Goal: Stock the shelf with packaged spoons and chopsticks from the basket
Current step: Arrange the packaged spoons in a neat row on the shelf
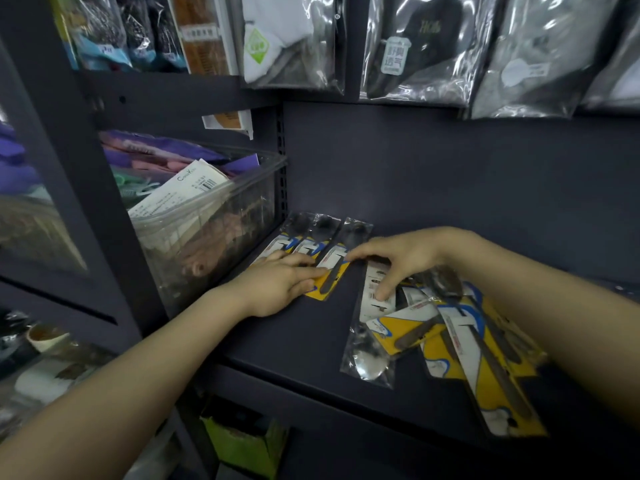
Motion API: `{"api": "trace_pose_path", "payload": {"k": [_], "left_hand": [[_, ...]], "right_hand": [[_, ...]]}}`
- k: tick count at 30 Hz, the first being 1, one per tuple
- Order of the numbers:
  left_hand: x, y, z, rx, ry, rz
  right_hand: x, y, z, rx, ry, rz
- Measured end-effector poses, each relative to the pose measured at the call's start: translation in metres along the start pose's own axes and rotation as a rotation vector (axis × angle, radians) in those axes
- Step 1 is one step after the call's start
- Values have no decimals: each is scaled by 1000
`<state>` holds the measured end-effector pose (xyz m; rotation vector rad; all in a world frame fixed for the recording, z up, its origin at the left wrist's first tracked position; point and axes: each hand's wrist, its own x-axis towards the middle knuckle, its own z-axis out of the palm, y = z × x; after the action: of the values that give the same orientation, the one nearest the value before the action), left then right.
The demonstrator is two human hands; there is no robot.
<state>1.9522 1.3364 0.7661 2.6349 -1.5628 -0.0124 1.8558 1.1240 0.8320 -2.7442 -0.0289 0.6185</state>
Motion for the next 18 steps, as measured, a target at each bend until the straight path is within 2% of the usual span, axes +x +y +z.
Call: {"api": "trace_pose_path", "payload": {"k": [5, 7, 9, 11, 14, 16, 18], "left_hand": [[-16, 11, -8, -241, 301, 128], [-28, 25, -13, -396, 350, 150], [-43, 42, -20, -535, 298, 92], [-53, 51, -25, -569, 288, 52], [-62, 52, -33, -617, 508, 10], [-65, 46, -39, -849, 706, -83], [-69, 44, -45, -1207, 817, -115]], "right_hand": [[3, -3, 3, -91, -16, -107], [4, -4, 2, -108, 38, -158], [2, -6, -3, -45, 153, -227], [-5, -12, -10, 82, 314, -278], [-13, -24, -13, 42, 585, -331], [-14, -35, -8, 48, 658, -342], [-15, -46, 0, 216, 649, -358]]}}
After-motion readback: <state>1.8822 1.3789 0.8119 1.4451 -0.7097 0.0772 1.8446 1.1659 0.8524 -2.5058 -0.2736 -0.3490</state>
